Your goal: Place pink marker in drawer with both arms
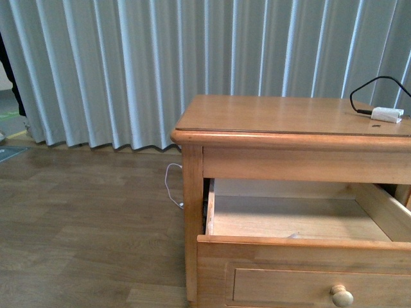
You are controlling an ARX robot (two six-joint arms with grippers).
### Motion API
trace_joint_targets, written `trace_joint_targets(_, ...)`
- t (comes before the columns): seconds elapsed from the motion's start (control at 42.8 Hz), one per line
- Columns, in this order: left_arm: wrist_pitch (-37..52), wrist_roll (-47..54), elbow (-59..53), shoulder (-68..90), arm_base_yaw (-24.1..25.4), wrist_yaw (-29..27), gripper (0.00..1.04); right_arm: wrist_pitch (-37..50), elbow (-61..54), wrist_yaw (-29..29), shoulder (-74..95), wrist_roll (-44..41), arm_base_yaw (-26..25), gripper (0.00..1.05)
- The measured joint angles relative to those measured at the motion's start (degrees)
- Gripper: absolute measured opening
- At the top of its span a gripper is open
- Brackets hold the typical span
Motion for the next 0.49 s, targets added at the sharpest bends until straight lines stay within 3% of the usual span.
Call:
trace_joint_targets(0.234, 0.00, -0.02, 0.00, 0.00, 0.00, 0.00, 0.98, 10.91, 6.19, 3.61, 17.59, 0.20, 3.04, 0.96)
trace_joint_targets(0.491, 0.00, -0.02, 0.00, 0.00, 0.00, 0.00, 0.98, 17.99, 11.50, 3.34, 29.79, 2.34, 3.34, 0.96)
